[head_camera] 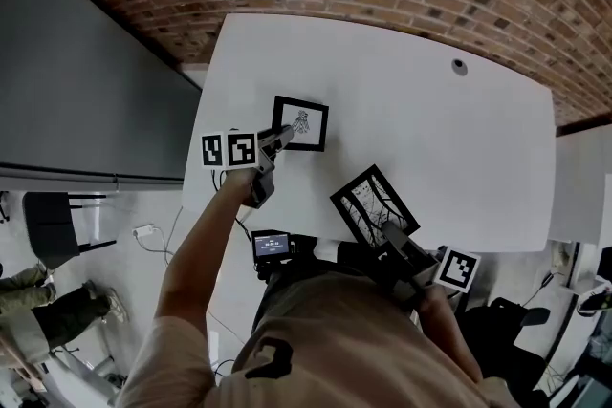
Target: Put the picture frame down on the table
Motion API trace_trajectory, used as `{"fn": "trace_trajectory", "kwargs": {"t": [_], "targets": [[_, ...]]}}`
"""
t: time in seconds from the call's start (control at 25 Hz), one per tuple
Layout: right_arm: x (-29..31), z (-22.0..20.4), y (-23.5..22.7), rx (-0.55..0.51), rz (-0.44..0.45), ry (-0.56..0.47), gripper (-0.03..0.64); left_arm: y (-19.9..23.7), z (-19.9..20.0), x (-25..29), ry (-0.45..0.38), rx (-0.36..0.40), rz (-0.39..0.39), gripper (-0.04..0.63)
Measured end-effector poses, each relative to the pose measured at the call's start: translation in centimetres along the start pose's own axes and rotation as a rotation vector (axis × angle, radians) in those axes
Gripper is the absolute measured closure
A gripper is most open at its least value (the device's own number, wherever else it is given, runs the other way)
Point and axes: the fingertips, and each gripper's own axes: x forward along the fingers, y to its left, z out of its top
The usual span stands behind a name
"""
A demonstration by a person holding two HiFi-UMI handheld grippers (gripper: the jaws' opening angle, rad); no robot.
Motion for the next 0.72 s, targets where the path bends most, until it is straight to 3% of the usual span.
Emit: {"fn": "trace_trajectory", "kwargs": {"t": [0.16, 0.4, 0.72], "targets": [[0.0, -0.1, 0.0, -0.001, 0.004, 0.001, 0.589, 0.7, 0.3, 0.4, -0.002, -0.016, 0.008, 0.572], [-0.4, 0.1, 0.0, -0.002, -0.007, -0.004, 0.589, 2.4, 0.2, 0.4, -0.015, -0.006, 0.095, 0.569], [-0.1, -0.1, 0.1, -0.016, -0.013, 0.002, 0.589, 4.0, 0.3, 0.6, 0.009, 0.055, 0.171, 0.531]]}}
